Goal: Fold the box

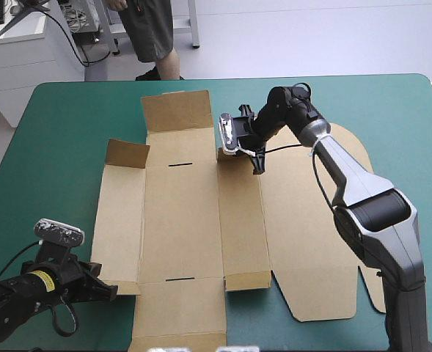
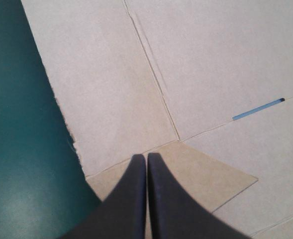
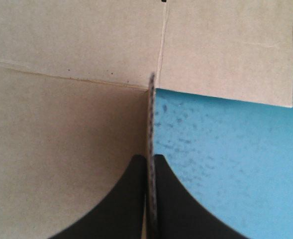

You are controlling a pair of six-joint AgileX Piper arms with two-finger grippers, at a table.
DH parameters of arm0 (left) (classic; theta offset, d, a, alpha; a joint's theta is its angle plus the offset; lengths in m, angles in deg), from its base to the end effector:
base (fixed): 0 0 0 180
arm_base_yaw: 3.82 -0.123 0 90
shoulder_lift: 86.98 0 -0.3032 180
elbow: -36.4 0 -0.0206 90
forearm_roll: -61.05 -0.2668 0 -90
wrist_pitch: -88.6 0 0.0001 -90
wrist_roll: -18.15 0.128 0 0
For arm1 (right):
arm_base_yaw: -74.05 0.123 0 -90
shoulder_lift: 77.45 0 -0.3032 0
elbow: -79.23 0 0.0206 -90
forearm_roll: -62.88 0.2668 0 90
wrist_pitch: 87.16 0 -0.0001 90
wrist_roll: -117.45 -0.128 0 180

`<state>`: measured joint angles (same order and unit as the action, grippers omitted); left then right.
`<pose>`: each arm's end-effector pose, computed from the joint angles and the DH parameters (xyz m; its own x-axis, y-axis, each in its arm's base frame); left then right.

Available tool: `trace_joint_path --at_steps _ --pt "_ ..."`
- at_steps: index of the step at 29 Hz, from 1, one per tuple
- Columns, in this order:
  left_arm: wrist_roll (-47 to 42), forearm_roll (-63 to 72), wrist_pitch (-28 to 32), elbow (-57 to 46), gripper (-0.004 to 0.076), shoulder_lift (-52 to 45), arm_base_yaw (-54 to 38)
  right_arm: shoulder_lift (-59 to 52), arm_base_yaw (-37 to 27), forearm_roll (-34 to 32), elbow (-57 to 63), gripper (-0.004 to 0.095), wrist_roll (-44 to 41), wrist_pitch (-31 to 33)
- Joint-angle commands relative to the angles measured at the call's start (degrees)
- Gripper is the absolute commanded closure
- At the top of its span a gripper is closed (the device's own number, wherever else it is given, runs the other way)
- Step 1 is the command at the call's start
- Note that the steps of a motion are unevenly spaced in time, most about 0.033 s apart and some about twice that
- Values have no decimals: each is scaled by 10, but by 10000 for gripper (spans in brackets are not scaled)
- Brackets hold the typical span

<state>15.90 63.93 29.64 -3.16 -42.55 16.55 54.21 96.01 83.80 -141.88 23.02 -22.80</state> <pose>0.1140 -0.0482 0.2816 -0.7705 0.2167 -0.5994 0.3226 0.9437 -0.0736 0.4694 0.2337 0.2592 0.2758 -0.8801 -0.3865 -0.9215 -0.1277 -0.3668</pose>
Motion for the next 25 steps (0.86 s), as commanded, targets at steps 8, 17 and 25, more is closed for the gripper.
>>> trace_joint_path --at_steps 8,17,25 --pt "-2 8 22 20 732 2 1 -38 -1 -7 -18 254 -130 -21" --pt "-2 6 24 20 732 2 1 -82 -1 -66 -41 342 -294 8" --pt "-2 6 22 20 732 2 1 -130 -1 -127 -63 640 -488 73"
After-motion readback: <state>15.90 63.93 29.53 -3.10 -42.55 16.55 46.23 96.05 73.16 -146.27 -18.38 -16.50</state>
